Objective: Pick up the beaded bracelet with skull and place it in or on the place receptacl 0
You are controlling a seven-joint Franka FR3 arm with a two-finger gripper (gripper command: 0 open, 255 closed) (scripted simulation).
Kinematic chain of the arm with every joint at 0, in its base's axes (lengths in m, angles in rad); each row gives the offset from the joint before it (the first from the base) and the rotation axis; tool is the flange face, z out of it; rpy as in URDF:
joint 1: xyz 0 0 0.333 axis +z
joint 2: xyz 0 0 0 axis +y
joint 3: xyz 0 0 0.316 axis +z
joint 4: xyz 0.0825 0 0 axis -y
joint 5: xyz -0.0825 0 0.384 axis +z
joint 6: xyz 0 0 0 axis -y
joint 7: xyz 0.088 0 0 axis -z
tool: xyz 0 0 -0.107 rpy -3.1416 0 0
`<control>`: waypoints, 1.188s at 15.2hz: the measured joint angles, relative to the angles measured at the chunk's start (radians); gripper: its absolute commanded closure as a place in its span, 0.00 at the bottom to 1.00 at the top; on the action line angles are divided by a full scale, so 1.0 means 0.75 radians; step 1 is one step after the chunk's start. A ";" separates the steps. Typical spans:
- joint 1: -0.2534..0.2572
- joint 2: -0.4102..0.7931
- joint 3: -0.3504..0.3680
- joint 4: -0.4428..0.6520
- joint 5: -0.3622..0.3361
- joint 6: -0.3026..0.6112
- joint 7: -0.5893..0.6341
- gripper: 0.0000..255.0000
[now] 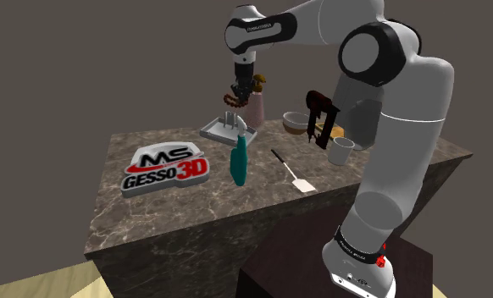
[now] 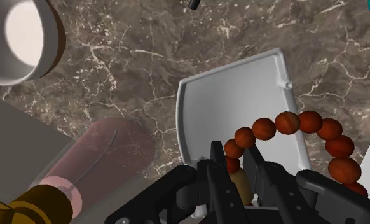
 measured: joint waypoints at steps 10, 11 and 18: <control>-0.020 0.171 -0.004 0.102 0.018 0.070 -0.020 1.00; -0.020 0.176 -0.004 0.091 0.018 0.086 -0.018 1.00; -0.019 0.194 -0.003 0.015 0.018 0.179 -0.009 1.00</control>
